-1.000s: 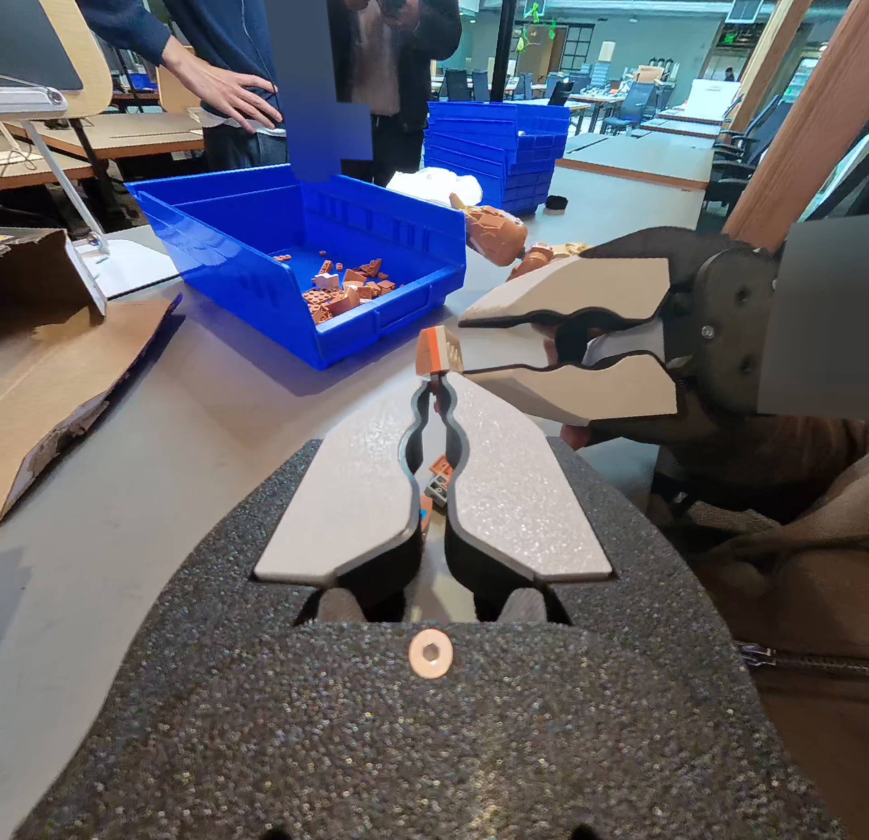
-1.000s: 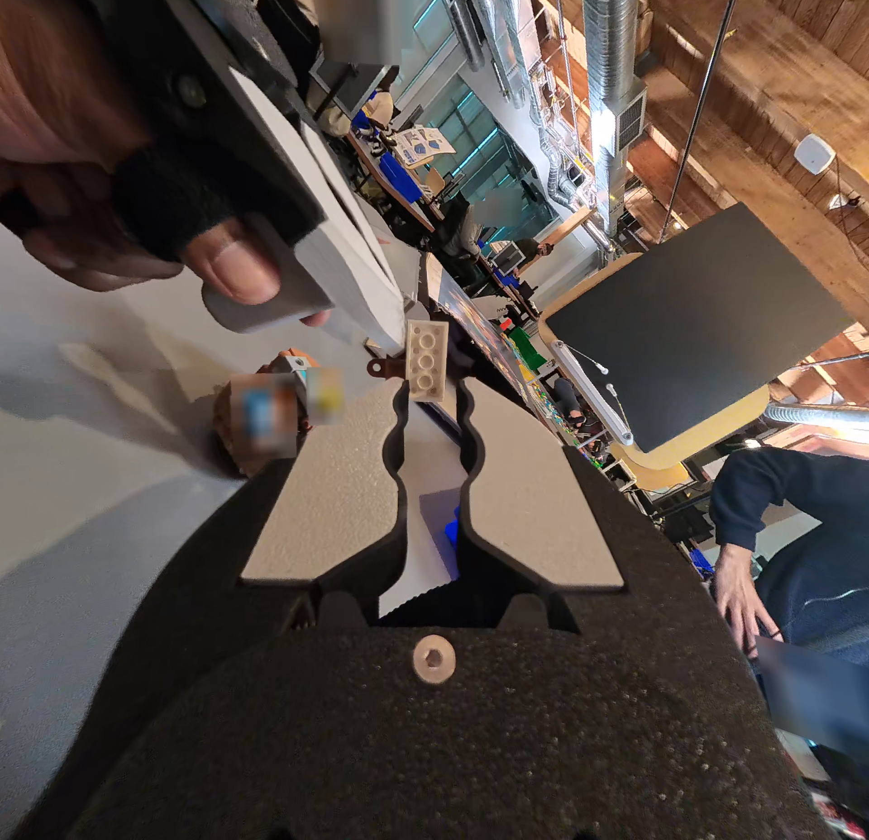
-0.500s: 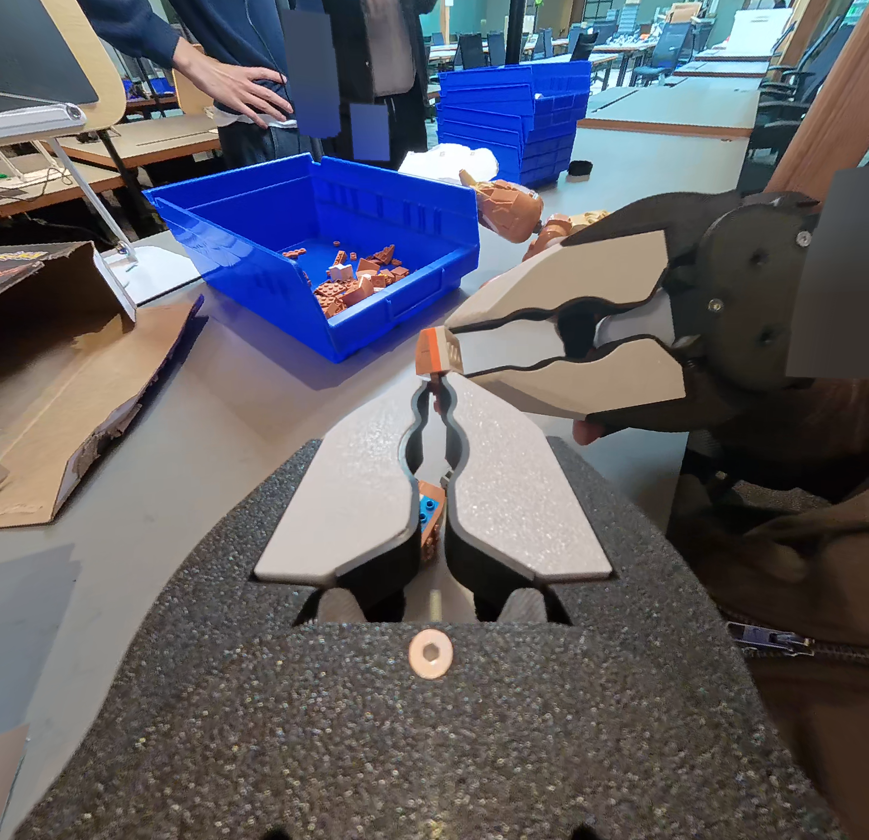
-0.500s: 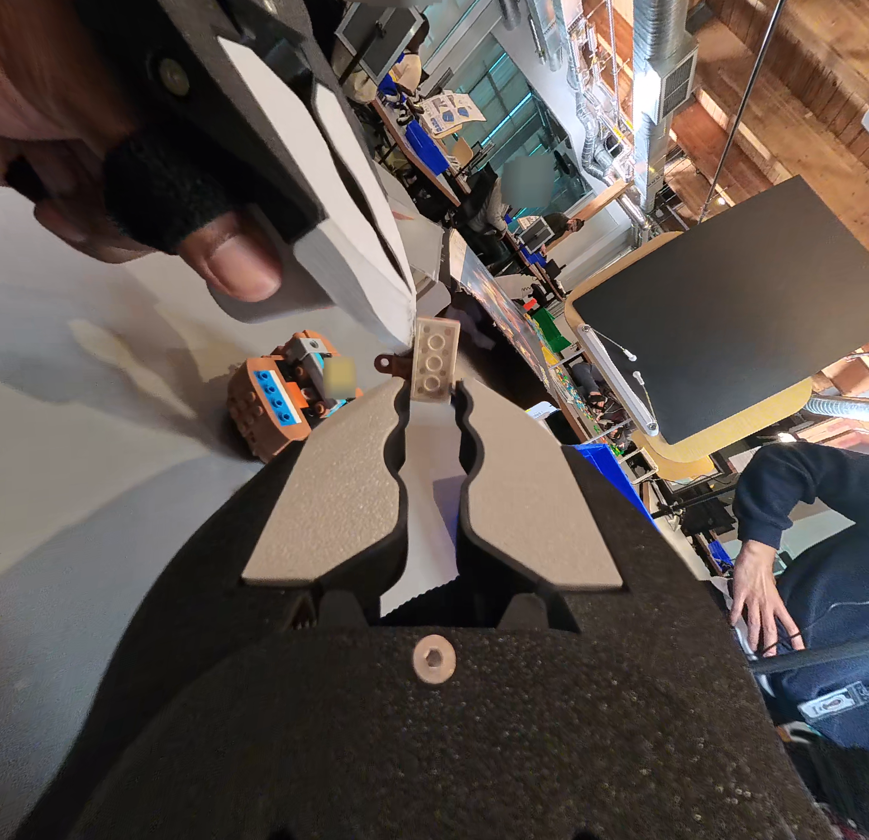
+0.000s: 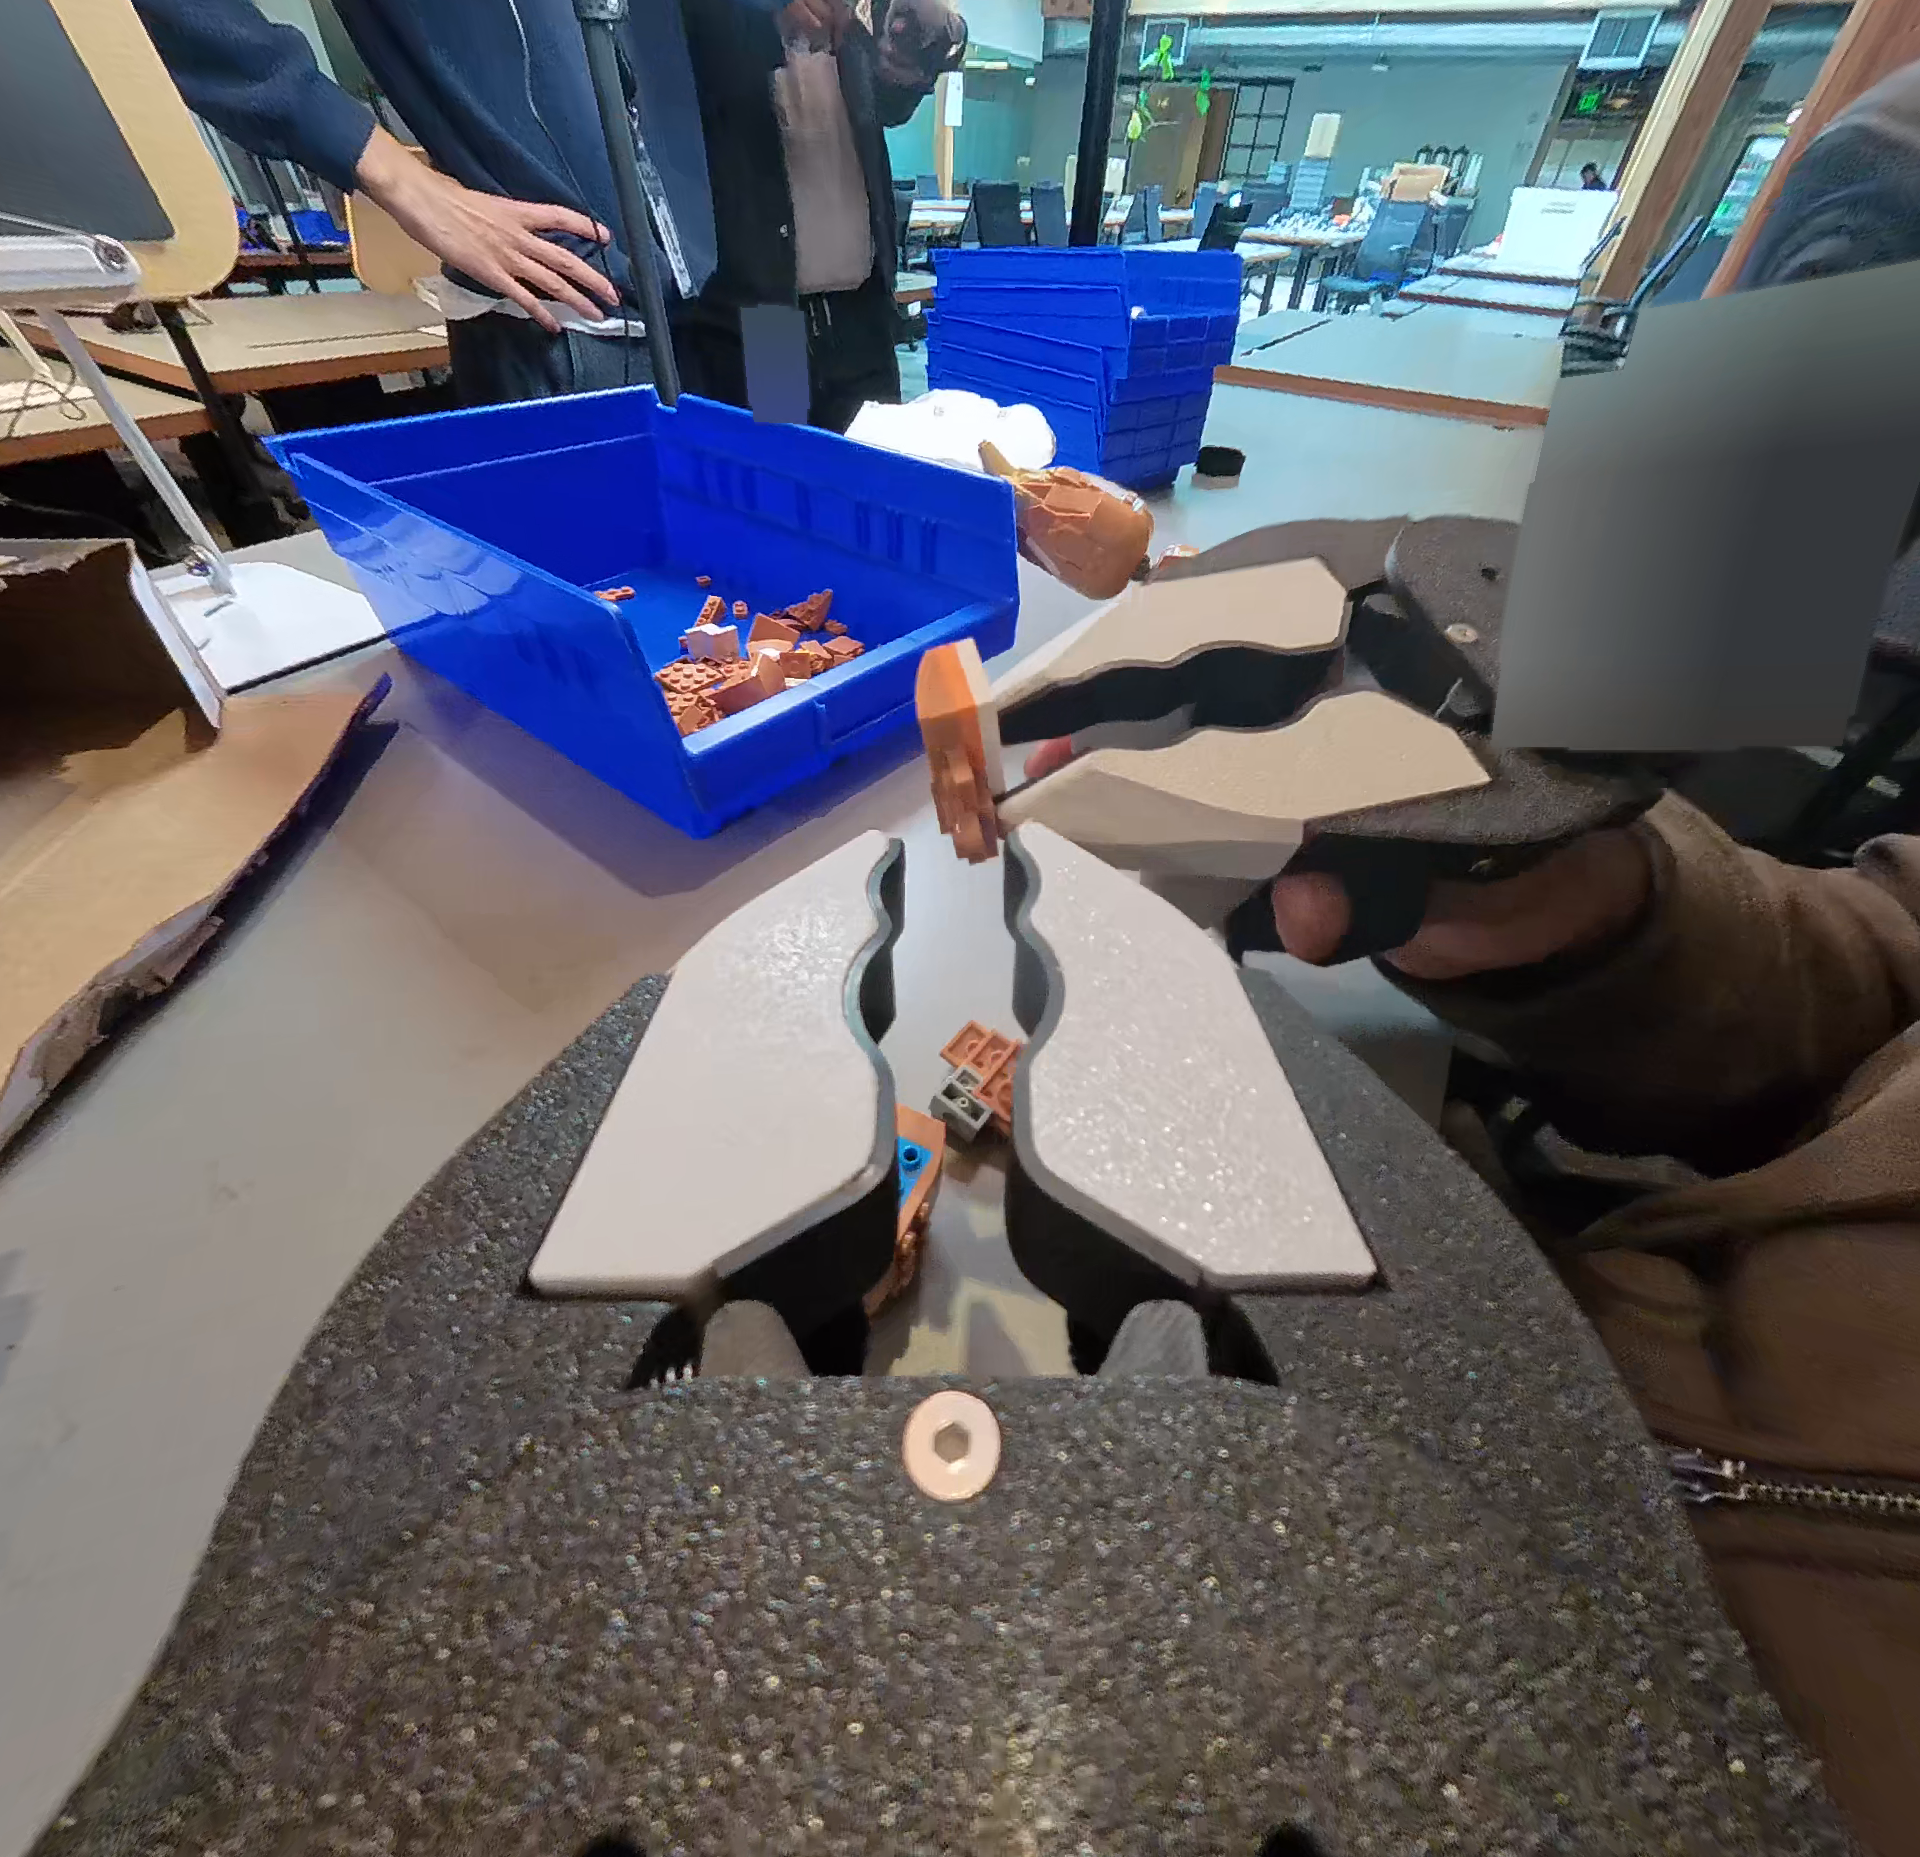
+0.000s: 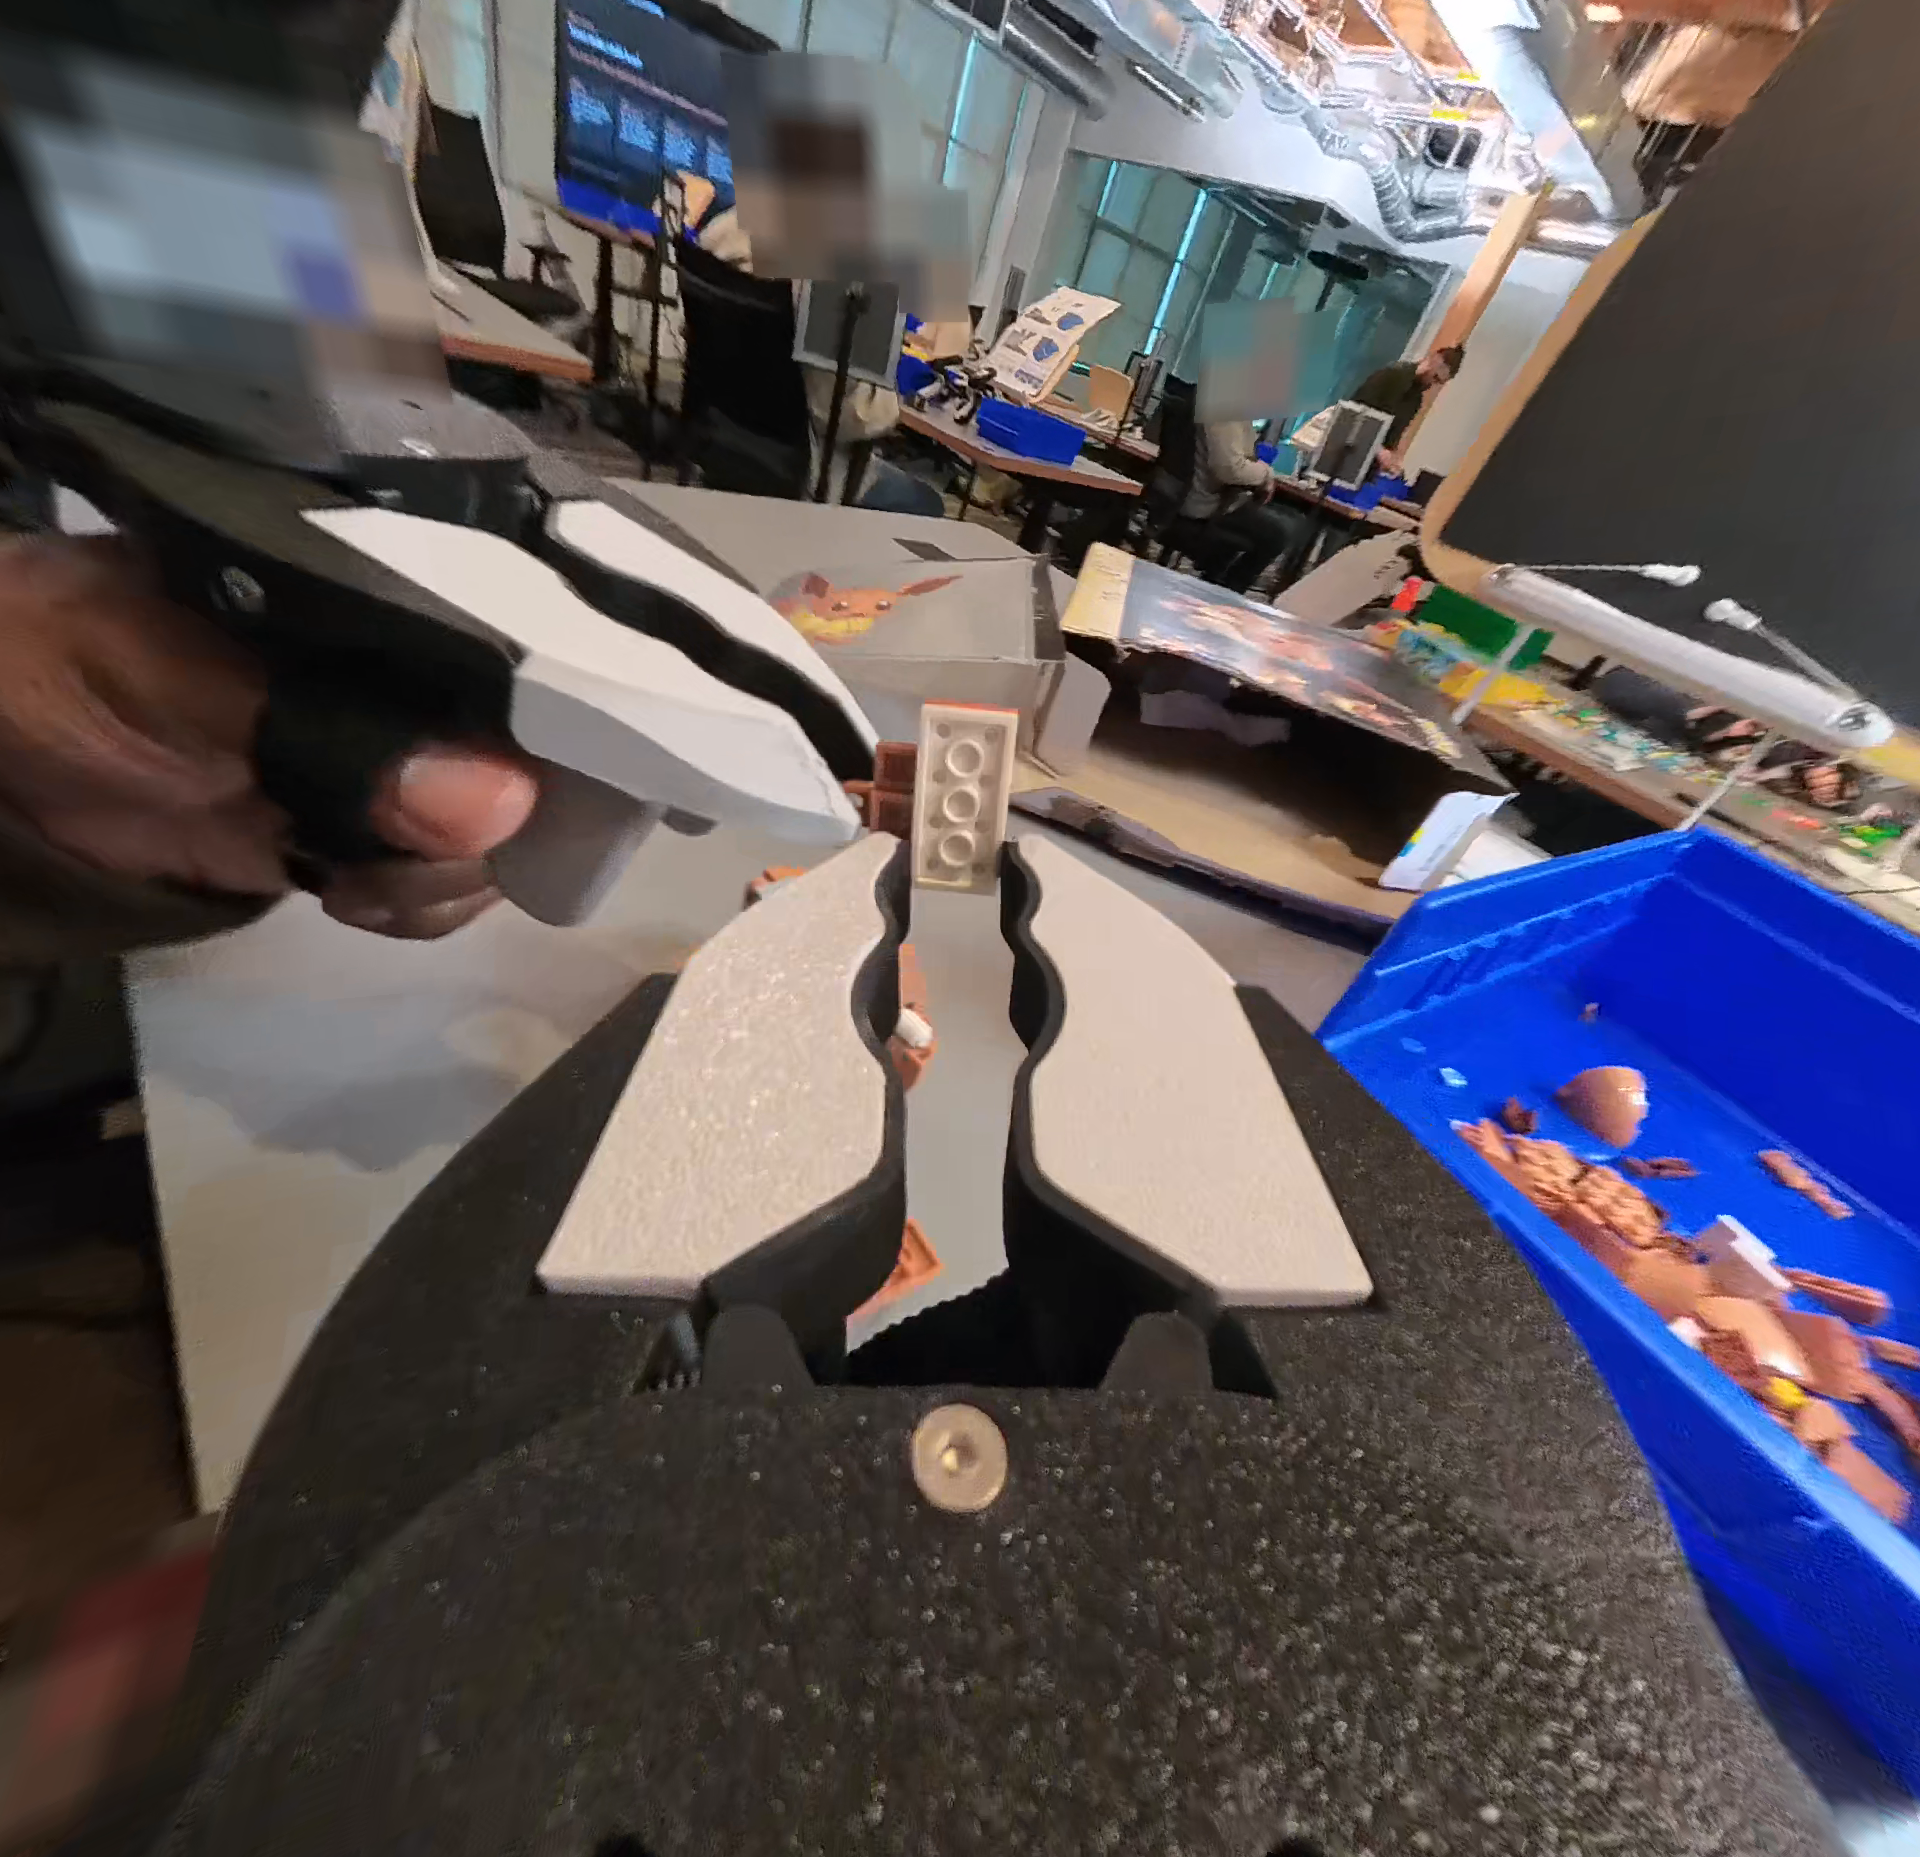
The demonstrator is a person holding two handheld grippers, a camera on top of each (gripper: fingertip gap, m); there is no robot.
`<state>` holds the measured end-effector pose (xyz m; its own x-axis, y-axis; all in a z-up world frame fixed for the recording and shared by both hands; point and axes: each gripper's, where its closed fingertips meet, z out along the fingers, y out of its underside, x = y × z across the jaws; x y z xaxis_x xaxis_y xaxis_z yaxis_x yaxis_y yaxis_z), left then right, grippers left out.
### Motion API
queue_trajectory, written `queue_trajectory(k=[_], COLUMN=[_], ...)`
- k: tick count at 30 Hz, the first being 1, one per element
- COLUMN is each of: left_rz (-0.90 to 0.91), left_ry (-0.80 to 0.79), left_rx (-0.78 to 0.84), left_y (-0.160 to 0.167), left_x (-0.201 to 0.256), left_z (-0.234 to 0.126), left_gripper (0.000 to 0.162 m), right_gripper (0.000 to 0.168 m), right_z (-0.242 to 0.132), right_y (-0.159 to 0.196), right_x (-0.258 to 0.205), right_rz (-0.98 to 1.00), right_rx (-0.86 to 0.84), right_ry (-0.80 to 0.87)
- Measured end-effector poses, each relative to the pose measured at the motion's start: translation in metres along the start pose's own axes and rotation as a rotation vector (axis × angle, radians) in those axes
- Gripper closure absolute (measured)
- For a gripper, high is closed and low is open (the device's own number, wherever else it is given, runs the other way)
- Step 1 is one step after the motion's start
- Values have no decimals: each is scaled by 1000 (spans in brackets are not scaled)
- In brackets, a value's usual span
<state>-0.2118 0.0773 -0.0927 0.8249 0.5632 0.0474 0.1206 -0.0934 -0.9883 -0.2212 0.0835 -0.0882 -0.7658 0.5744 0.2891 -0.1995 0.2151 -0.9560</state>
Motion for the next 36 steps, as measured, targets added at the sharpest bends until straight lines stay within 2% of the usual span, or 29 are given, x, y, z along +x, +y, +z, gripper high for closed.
queue_trajectory(k=[10, 15, 21, 30, 36], left_rz=[-108, -50, 125, 203, 183], left_ry=[90, 83, 13, -6, 11], left_rx=[71, 46, -49, -101, -101], left_y=[-7, -5, -2, 0, 0], left_x=[6, 6, 4, 4, 4], left_z=[-1, -3, -5, -3, -4], left_gripper=[150, 151, 154, 155, 155], right_gripper=[153, 153, 153, 153, 153], right_z=[0, -1, -2, -3, -3], right_y=[-4, -4, -3, 0, -1], right_x=[-10, -11, -13, -12, -13], right_rz=[83, 47, 54, 296, 515], right_rx=[56, 42, 20, 36, 73], right_ry=[-45, -70, -154, -309, -399])
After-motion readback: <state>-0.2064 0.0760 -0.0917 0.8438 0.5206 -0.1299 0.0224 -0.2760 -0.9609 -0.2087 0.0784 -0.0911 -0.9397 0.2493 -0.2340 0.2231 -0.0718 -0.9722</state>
